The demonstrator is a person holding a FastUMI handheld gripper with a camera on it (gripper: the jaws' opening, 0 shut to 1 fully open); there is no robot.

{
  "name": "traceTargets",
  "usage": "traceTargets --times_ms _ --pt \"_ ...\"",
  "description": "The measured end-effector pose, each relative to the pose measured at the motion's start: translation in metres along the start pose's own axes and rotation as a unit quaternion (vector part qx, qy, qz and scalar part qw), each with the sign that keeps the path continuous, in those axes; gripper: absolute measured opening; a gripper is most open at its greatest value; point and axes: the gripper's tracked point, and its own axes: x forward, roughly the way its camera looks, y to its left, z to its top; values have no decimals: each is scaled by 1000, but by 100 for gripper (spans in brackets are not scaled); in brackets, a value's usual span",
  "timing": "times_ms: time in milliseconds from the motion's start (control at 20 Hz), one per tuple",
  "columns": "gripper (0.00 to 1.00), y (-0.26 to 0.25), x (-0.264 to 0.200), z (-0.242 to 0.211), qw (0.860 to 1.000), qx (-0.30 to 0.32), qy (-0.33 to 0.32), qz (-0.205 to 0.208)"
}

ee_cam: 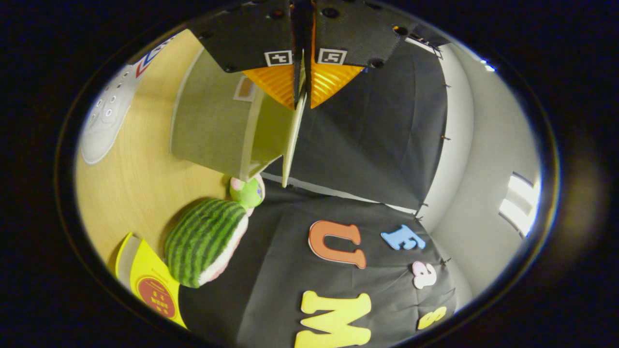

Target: Open the storage box then place both shoes into the box .Put the left shoe in first, then the right shoe, with the right side of both shoes facing outward in a uniform manner.

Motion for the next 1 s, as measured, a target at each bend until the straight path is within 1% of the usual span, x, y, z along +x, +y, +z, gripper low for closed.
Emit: traceTargets --times_ms 250,450,700,900,950,1000 --pt "8 65 22 -4 999 -49 -3 -10" --pt "8 105 53 -11 995 -87 -5 -48" --pt "9 129 105 -35 986 -129 9 -103" --pt "10 145 147 -45 980 -143 -8 -138" --pt "10 153 156 -44 979 -146 -22 -138" --pt "13 162 167 -43 980 -152 -33 -125"
